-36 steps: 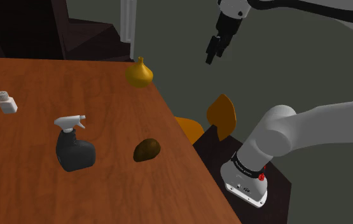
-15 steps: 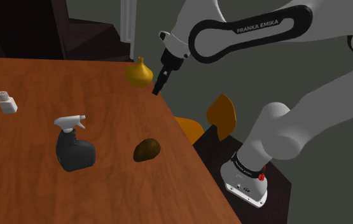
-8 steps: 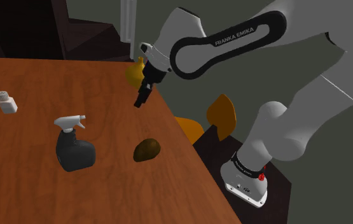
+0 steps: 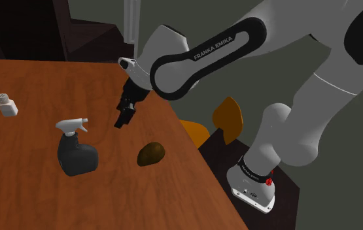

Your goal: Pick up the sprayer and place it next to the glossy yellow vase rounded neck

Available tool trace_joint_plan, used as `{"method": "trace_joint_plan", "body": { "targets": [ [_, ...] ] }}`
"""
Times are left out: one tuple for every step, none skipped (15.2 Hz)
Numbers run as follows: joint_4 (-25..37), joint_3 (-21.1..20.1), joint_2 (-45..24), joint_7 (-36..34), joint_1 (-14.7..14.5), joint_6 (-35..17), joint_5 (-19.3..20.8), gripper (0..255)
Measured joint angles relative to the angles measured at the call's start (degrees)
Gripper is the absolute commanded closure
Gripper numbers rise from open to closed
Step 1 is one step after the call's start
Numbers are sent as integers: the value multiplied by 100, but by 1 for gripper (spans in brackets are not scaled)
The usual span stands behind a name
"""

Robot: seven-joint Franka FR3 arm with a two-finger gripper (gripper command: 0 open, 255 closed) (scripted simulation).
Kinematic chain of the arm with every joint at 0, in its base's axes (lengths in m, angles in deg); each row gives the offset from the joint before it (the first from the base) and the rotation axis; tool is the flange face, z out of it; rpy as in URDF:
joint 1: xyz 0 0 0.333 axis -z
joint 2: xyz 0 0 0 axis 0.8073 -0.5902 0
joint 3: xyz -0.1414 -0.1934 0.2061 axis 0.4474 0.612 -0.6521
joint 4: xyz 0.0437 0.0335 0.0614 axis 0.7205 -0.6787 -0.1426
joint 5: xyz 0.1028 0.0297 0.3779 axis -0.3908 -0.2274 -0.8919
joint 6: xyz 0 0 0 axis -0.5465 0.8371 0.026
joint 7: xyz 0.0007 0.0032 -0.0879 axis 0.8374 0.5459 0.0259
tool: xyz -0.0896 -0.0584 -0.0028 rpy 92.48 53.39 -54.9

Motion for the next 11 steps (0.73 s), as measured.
{"method": "trace_joint_plan", "body": {
  "targets": [
    [71,-30,-135,210,-78,-107,-175,0],
    [164,-78,-286,401,-155,-214,-342,0],
    [265,-135,-478,620,-227,-348,-538,0],
    [349,-199,-598,820,-282,-428,-706,0],
    [441,-260,-686,1010,-322,-468,-854,0],
    [553,-340,-853,1242,-362,-571,-1046,0],
    [617,-434,-980,1495,-389,-673,-1255,0],
    [715,-521,-1097,1724,-402,-729,-1424,0],
    [804,-574,-1203,1837,-413,-772,-1503,0],
    [870,-611,-1298,1908,-420,-819,-1557,0],
    [931,-635,-1391,1927,-437,-867,-1576,0]
  ]
}}
